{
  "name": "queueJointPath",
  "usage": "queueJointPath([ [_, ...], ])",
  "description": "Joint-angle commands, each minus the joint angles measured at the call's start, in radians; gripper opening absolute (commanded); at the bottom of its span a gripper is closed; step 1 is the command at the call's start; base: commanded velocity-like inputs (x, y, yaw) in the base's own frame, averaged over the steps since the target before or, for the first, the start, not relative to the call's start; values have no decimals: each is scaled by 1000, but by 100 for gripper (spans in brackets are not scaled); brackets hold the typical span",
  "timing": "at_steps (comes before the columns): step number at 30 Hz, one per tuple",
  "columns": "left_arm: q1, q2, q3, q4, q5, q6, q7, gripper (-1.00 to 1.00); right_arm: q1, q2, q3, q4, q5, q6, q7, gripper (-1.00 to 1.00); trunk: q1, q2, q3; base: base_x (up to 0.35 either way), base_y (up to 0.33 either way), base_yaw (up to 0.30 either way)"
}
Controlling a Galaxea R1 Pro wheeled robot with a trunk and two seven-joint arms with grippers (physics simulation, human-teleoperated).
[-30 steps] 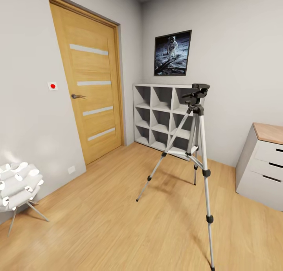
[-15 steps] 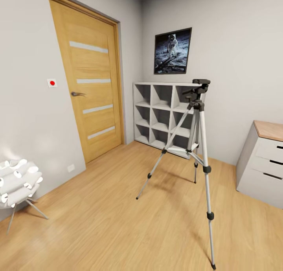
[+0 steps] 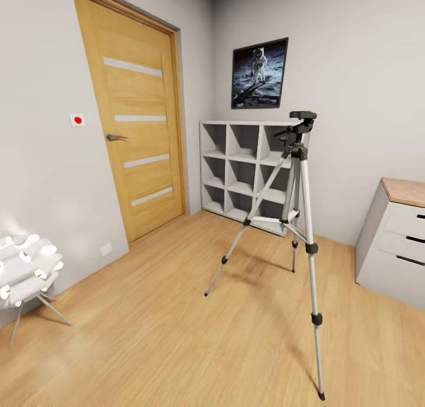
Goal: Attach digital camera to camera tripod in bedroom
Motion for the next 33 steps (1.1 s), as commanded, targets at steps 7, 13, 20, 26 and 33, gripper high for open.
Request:
queueJointPath([
  [7,0,1,-2,-2,0,6,-1,100,-1,0,1,9,1,1,-3,100,0,-1,-1,0,0,0],
  [13,0,1,-4,-2,0,5,-2,100,-1,0,1,16,1,1,-3,100,0,-1,-1,0,0,0],
  [20,0,0,-9,-1,-2,4,-3,100,-1,0,1,20,1,0,-4,100,0,-1,-1,0,0,0],
  [26,0,-2,-12,22,-4,-49,-3,100,-1,0,1,21,1,0,-4,100,0,-1,-1,0,0,0],
  [33,0,6,-12,119,-5,-198,-3,100,-1,0,1,43,1,-5,-5,100,0,-1,-1,0,0,0],
])
